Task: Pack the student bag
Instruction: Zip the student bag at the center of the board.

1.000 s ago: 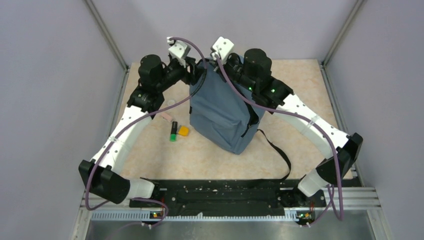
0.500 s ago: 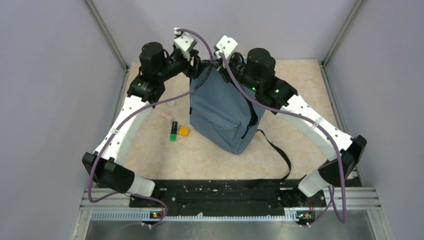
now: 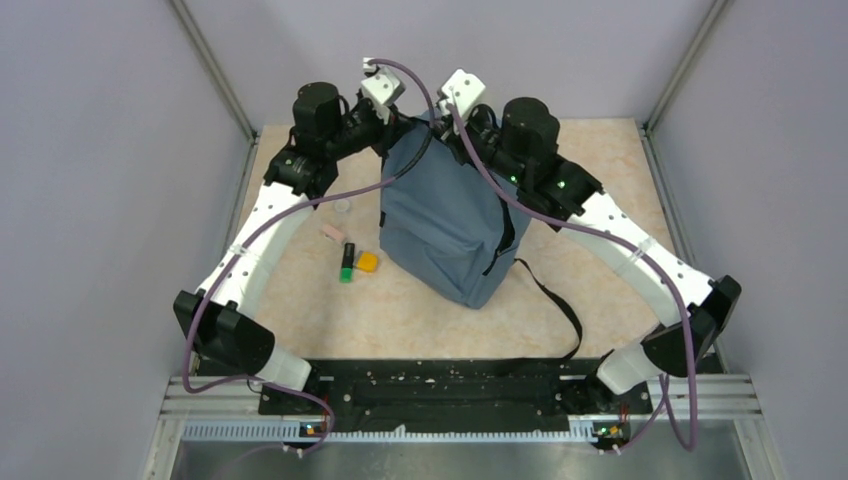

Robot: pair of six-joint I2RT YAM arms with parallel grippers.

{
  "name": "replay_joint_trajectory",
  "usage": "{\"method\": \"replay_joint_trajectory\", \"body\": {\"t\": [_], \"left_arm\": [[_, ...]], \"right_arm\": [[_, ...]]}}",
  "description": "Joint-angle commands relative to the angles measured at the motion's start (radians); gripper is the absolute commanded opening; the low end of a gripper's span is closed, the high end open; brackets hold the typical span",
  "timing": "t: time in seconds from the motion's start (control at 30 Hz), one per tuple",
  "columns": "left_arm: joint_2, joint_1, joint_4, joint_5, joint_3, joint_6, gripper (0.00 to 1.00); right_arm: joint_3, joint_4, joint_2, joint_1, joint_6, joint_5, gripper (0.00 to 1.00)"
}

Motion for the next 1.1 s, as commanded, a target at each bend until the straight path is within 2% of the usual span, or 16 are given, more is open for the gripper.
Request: {"method": "replay_joint_trajectory", "body": {"t": [0.0, 0.2, 0.47, 0.7, 0.9, 1.07], "left_arm": [[-0.010, 0.011, 0.104, -0.150, -0.005, -0.036, 0.00], [-0.030, 0.038, 0.121, -0.235, -0.009, -0.103, 0.00], [-0.035, 0.068, 0.130, -0.369, 0.004, -0.245, 0.00], [-0.033, 0.133, 0.133, -0.444, 0.012, -0.430, 0.00], [-0.051, 0.155, 0.145, -0.471, -0.007, -0.494, 0.00], [-0.092, 0.155, 0.220, -0.352, -0.076, -0.497, 0.00]], "right_arm": [[-0.059, 0.117, -0.138, 0.001, -0.012, 0.107, 0.00], [-0.162, 0.117, -0.233, 0.001, -0.019, 0.167, 0.00], [-0.347, 0.143, -0.372, 0.001, 0.053, 0.236, 0.00], [-0.473, 0.122, -0.482, 0.001, 0.108, 0.314, 0.00], [-0.536, 0.102, -0.522, 0.001, 0.144, 0.345, 0.00], [-0.574, 0.114, -0.544, 0.002, 0.183, 0.311, 0.00]]}}
